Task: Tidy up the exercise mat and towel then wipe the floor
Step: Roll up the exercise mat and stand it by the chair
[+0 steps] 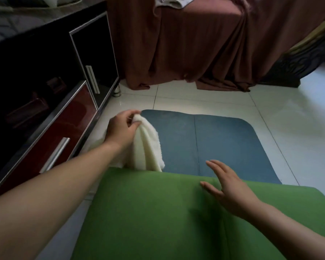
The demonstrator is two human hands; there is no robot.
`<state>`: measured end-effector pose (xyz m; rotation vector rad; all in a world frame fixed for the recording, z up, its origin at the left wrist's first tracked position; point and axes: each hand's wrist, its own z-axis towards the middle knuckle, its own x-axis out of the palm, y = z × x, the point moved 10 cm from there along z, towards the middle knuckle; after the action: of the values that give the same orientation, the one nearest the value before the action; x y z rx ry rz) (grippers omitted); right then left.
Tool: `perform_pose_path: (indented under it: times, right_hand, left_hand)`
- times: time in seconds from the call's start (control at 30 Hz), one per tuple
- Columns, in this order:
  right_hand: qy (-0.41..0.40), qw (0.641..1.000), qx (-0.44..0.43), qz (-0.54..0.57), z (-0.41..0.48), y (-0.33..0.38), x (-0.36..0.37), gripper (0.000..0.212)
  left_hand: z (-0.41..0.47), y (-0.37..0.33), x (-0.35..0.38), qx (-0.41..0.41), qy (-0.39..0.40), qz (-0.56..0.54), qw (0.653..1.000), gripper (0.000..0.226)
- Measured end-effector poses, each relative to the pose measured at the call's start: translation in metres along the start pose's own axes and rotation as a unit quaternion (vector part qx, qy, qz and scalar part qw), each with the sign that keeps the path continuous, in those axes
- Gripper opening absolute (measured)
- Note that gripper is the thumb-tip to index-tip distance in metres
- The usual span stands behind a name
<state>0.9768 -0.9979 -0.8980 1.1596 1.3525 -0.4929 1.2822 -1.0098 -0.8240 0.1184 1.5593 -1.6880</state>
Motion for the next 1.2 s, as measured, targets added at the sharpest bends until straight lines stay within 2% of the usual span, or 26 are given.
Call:
perform_pose_path:
  times: [0.07, 0.2, 0.37, 0.43, 0.47, 0.5, 0.6, 0.67, 0.83, 0.9, 1.03, 1.2]
  right_hand:
    - [-0.022, 0.999, -0.011, 0.028, 0.002, 0.007, -0.017, 0.074]
    - [-0.07, 0.989, -0.051, 0.123, 0.0, 0.036, -0.053, 0.08]
    - [-0.115, 0.958, -0.136, 0.226, -0.014, 0.076, -0.096, 0.096]
    - [-0.118, 0.948, -0.146, 0.256, -0.024, 0.081, -0.101, 0.1]
    - [-0.108, 0.947, -0.147, 0.266, -0.029, 0.084, -0.097, 0.095]
    - [-0.094, 0.945, -0.151, 0.274, -0.033, 0.087, -0.091, 0.082]
    - [-0.042, 0.95, -0.165, 0.26, -0.05, 0.096, -0.063, 0.018]
    - [-0.036, 0.957, -0.169, 0.232, -0.059, 0.094, -0.052, 0.008]
    - [-0.037, 0.966, -0.105, 0.235, -0.063, 0.066, -0.037, 0.009]
    - [-0.055, 0.97, -0.062, 0.23, -0.057, 0.053, -0.031, 0.011]
    - [-0.086, 0.966, 0.028, 0.241, -0.049, 0.031, -0.022, 0.035]
    - [-0.074, 0.961, 0.044, 0.262, -0.053, 0.015, -0.01, 0.041]
  left_hand:
    - [0.002, -0.05, -0.019, 0.039, -0.022, -0.034, 0.998, 0.032]
    - [-0.021, -0.139, -0.041, 0.098, 0.005, -0.08, 0.992, 0.031]
    - [-0.087, -0.183, -0.044, 0.113, 0.074, -0.077, 0.988, 0.035]
    - [-0.112, -0.178, -0.037, 0.097, 0.104, -0.089, 0.986, 0.039]
    - [-0.123, -0.173, -0.032, 0.09, 0.118, -0.102, 0.984, 0.041]
    - [-0.134, -0.166, -0.026, 0.082, 0.134, -0.113, 0.981, 0.041]
    - [-0.164, -0.137, -0.012, 0.049, 0.171, -0.135, 0.975, 0.038]
    - [-0.177, -0.102, -0.008, 0.016, 0.17, -0.106, 0.98, 0.034]
    - [-0.182, -0.02, 0.0, -0.043, 0.158, 0.029, 0.986, 0.047]
    - [-0.179, -0.01, 0.007, -0.04, 0.169, 0.04, 0.984, 0.051]
    - [-0.171, -0.002, 0.024, -0.032, 0.188, 0.056, 0.98, 0.063]
    - [-0.171, -0.004, 0.069, -0.016, 0.258, 0.115, 0.959, 0.096]
